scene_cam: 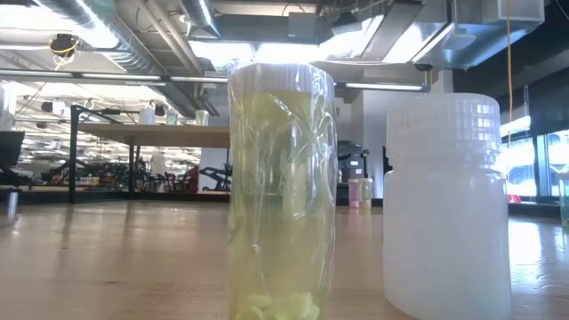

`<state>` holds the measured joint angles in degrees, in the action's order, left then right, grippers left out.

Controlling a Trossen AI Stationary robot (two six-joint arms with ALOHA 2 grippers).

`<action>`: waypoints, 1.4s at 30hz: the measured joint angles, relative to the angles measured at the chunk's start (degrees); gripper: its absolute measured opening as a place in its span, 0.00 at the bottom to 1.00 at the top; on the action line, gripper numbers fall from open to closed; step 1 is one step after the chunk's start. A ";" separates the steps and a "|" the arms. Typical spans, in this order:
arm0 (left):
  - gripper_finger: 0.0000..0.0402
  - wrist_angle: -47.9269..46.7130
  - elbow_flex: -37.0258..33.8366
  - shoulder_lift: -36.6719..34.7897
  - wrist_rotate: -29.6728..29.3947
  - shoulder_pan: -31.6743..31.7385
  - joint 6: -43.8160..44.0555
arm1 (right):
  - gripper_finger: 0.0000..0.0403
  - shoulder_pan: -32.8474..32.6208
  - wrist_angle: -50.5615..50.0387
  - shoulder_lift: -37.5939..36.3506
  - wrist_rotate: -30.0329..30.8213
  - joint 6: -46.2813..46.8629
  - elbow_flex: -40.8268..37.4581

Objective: Pick and place medicine bottles onto shelf by color
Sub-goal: Put the bottom blue pill bottle aligned with the other blue pill bottle on the shelf

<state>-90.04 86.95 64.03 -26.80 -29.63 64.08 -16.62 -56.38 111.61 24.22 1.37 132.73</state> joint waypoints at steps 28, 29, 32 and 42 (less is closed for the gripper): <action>0.26 1.71 1.05 4.36 3.30 45.79 -32.65 | 0.38 0.20 0.02 0.00 6.22 4.39 0.00; 0.26 2.13 1.05 4.92 3.81 46.91 -34.15 | 0.38 0.24 0.02 0.00 6.24 4.40 0.00; 0.26 3.90 1.05 6.51 5.61 49.88 -38.56 | 0.38 0.38 0.02 0.00 6.24 4.52 0.00; 0.26 4.48 1.05 10.46 10.29 56.64 -45.23 | 0.38 1.66 0.04 0.00 6.58 5.85 0.00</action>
<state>-85.56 88.01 74.48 -16.51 27.01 18.85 -14.96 -56.34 111.61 30.80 7.22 132.73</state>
